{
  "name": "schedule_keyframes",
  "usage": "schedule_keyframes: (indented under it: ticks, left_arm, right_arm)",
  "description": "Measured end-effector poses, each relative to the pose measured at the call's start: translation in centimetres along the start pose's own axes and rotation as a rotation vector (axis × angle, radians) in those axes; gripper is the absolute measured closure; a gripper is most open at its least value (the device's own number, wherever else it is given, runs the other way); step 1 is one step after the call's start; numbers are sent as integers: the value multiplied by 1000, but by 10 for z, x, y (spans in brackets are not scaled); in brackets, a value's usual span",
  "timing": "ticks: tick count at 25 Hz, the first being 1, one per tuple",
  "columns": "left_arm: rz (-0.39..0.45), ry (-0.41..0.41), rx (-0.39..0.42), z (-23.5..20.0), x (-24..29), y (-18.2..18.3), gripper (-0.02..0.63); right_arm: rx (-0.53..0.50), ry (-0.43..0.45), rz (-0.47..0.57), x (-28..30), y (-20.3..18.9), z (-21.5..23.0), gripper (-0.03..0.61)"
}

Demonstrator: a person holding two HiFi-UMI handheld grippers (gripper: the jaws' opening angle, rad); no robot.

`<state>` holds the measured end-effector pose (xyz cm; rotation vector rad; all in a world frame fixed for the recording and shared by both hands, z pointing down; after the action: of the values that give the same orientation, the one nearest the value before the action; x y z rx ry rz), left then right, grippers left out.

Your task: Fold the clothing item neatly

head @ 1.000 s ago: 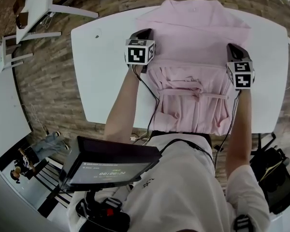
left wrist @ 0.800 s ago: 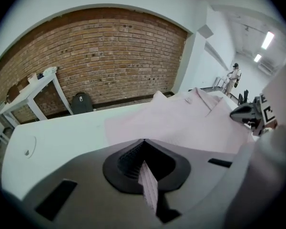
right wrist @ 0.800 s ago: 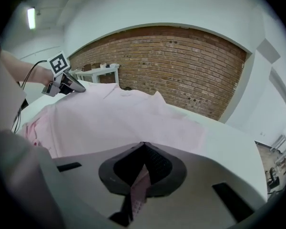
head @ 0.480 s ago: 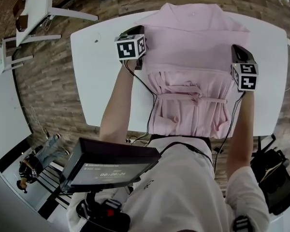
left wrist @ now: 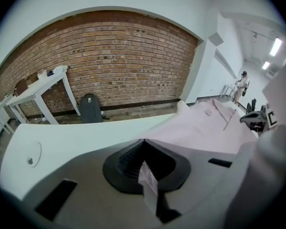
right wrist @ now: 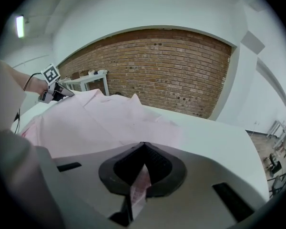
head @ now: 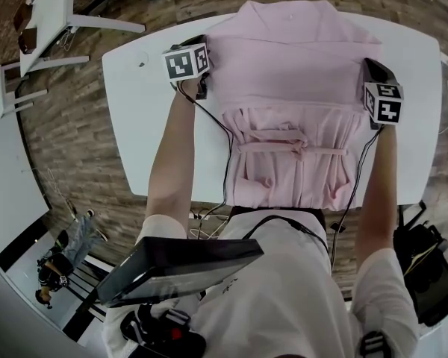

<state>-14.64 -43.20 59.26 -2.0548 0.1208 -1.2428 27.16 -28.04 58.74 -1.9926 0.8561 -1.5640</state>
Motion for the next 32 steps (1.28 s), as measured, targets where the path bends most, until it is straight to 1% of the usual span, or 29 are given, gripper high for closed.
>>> schedule_keyframes:
  ticks: [2, 4, 6, 8, 11, 13, 16, 19, 22, 25, 28, 32]
  left_arm:
    - [20, 12, 25, 4, -7, 1, 611]
    - [54, -2, 58, 17, -23, -2, 611]
    - [67, -72, 70, 44, -39, -14, 611]
    - [48, -168, 64, 77, -48, -34, 611]
    - [-9, -269, 47, 111, -48, -64, 611]
    - [-43, -296, 40, 119, -45, -77, 611]
    - [-79, -279, 45, 114, -41, -89, 611]
    - [-92, -276, 64, 107, -36, -91, 611]
    - [-84, -273, 78, 110, -34, -93, 611]
    - [-57, -264, 69, 113, -33, -96, 611]
    - [-45, -258, 56, 109, -32, -96, 611]
    - [-50, -229, 48, 107, -30, -93, 611]
  right_arm:
    - [-17, 9, 30, -10, 6, -3, 575]
    - [-21, 69, 61, -29, 9, -14, 575]
    - [-34, 176, 57, -51, 1, -35, 575]
    - [-86, 252, 32, -68, -13, -55, 575]
    - [-160, 274, -2, -75, -27, -67, 575]
    - [-189, 278, -13, -74, -28, -69, 575]
    - [-214, 275, -34, -68, -32, -68, 575]
    - [-202, 264, -45, -61, -33, -67, 575]
    - [-165, 267, -27, -58, -37, -65, 575]
    - [-107, 288, -20, -59, -42, -62, 575]
    - [-85, 298, -26, -55, -41, -64, 575]
    - [-65, 309, -26, -52, -39, -64, 575]
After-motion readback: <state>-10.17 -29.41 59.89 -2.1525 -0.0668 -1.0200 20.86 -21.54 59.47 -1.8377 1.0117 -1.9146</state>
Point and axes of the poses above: the fingertips, and each gripper's own axes: x forward along the fingers, z to its right, y out of its top, the point moved 1 cm from there along -x, backward along the fingers, and after that the axes turned 13 degrees about -y, right-handed, at the moved point
